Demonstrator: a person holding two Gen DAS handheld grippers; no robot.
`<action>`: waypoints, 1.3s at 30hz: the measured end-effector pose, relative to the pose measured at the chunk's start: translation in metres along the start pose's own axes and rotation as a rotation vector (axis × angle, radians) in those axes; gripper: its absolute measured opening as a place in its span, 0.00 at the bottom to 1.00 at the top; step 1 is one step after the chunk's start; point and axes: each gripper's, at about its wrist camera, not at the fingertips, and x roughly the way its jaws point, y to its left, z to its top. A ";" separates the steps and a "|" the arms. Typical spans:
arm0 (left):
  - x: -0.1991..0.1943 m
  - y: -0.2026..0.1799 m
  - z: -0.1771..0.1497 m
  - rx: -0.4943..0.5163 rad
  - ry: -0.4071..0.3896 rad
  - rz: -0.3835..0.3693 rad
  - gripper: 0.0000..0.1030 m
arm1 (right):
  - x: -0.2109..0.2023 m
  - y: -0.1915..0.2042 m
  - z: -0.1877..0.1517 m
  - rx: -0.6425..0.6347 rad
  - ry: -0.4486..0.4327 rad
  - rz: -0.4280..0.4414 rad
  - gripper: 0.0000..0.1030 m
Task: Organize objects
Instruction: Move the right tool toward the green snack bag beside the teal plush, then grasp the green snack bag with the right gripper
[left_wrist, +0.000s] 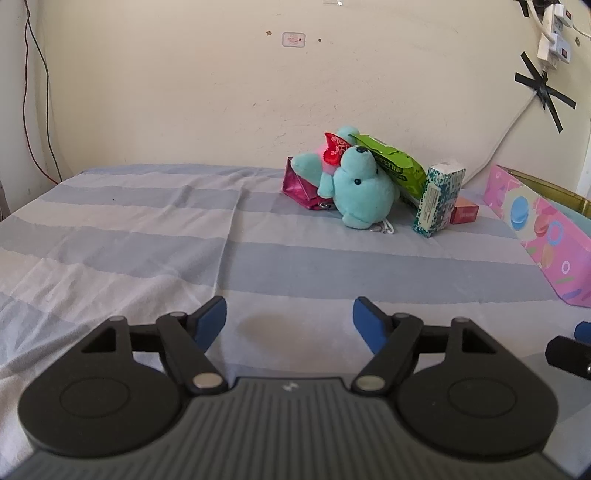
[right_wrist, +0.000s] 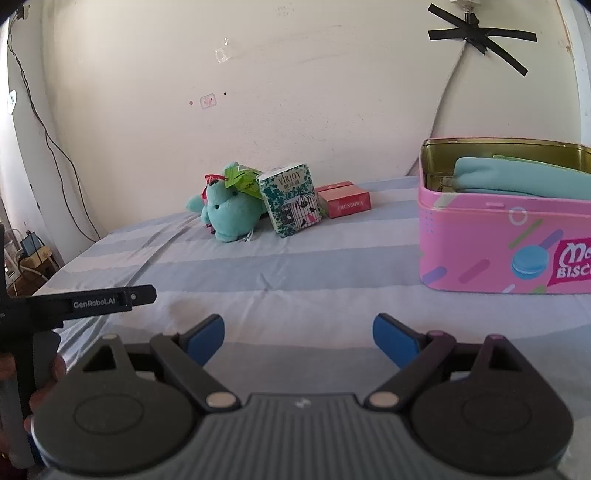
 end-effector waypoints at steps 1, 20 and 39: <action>0.000 0.000 0.000 -0.002 0.000 -0.001 0.77 | 0.000 0.000 0.000 -0.001 0.000 -0.002 0.88; -0.003 0.009 0.001 -0.054 -0.013 0.008 0.79 | 0.009 0.007 0.005 -0.049 0.028 -0.006 0.88; -0.005 0.037 0.000 -0.215 -0.036 0.093 0.80 | 0.069 0.071 0.065 -0.296 -0.090 0.037 0.88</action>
